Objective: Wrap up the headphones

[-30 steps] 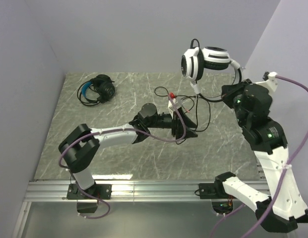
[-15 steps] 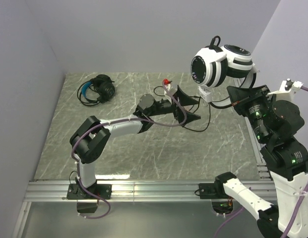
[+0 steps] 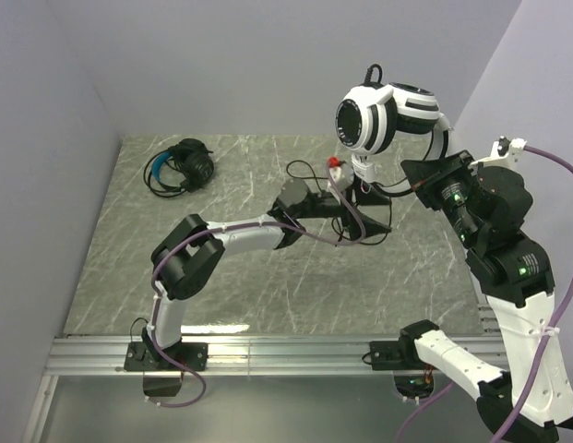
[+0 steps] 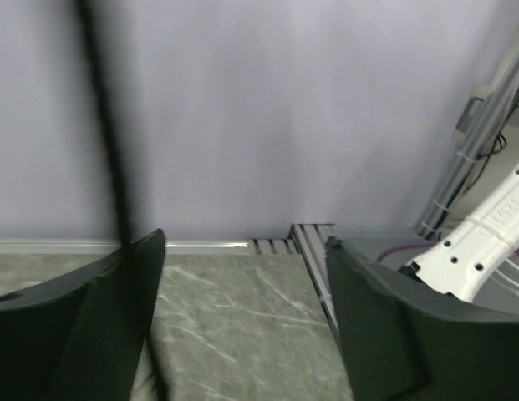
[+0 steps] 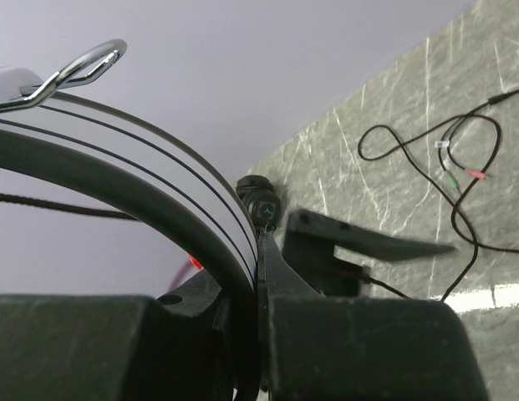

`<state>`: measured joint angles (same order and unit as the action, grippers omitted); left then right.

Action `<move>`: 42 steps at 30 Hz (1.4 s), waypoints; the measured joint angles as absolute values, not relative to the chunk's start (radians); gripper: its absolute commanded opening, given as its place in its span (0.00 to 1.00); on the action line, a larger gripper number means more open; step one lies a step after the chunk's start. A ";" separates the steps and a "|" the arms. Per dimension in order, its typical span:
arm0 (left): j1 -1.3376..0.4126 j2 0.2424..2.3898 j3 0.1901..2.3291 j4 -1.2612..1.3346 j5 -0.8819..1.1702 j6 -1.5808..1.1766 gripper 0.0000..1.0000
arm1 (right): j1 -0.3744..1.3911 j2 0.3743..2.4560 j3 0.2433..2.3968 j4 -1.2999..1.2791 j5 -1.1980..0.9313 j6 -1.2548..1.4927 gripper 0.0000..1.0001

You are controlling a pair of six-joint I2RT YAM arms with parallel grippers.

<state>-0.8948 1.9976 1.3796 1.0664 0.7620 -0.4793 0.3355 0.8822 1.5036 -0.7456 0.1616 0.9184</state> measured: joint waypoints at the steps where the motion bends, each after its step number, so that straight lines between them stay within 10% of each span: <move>1: -0.910 2.002 1.380 1.054 0.763 -0.464 0.75 | 0.336 0.883 1.498 -0.746 0.160 0.921 0.00; 9: -0.990 2.040 1.423 1.012 0.770 -0.421 0.01 | 0.336 0.887 1.496 -0.741 0.154 0.927 0.00; 24: -1.034 1.917 1.071 1.202 0.706 -0.519 0.00 | 0.335 0.929 1.461 -0.763 0.344 0.837 0.00; 42: -1.152 1.633 1.032 0.532 0.576 -0.462 0.07 | 0.336 0.958 1.313 -0.728 0.614 0.648 0.00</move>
<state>-1.1522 1.6325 1.0317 0.5323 0.5758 -0.4622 0.3363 0.9585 1.3128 -0.7280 0.6140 0.6479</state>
